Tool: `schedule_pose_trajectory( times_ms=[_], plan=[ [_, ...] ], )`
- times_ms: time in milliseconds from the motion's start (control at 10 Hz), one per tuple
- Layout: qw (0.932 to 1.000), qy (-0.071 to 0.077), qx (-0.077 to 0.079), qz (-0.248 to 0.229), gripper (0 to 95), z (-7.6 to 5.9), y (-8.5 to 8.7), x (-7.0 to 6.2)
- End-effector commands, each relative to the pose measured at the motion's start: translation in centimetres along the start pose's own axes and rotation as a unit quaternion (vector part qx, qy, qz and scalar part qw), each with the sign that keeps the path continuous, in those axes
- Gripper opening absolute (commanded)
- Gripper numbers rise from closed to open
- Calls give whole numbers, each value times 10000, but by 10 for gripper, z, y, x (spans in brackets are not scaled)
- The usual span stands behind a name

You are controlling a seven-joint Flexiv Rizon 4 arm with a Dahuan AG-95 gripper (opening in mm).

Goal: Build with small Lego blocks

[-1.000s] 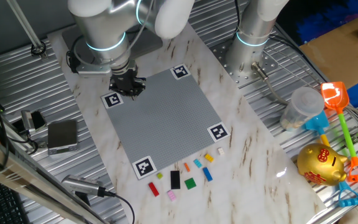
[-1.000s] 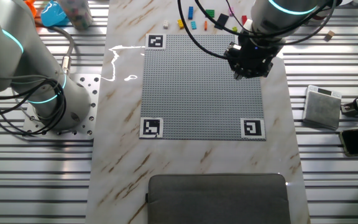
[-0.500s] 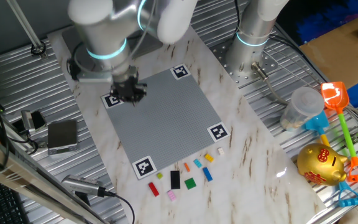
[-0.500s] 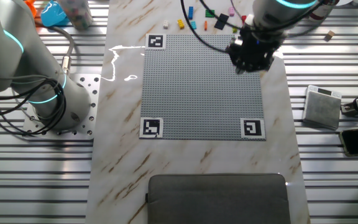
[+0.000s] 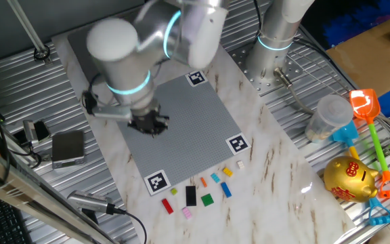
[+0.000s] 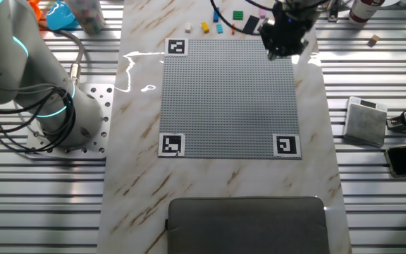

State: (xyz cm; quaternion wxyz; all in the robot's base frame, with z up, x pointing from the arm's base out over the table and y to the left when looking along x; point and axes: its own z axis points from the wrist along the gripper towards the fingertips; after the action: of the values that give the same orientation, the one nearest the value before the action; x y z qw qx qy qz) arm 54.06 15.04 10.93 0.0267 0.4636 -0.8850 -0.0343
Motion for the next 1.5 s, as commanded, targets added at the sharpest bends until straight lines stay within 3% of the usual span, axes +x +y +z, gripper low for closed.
schedule_pose_trajectory(
  times_ms=[100, 600, 1000, 1200, 1500],
  plan=[
    [10000, 69, 21, 31, 0, 4, 9, -18],
    [9999, -35, -64, -155, 0, 4, 9, -18],
    [9983, 36, -84, -581, 0, 4, 9, -18],
    [9984, 76, -50, -566, 0, 4, 9, -18],
    [9979, 6, -84, -635, 0, 9, 10, -33]
  ],
)
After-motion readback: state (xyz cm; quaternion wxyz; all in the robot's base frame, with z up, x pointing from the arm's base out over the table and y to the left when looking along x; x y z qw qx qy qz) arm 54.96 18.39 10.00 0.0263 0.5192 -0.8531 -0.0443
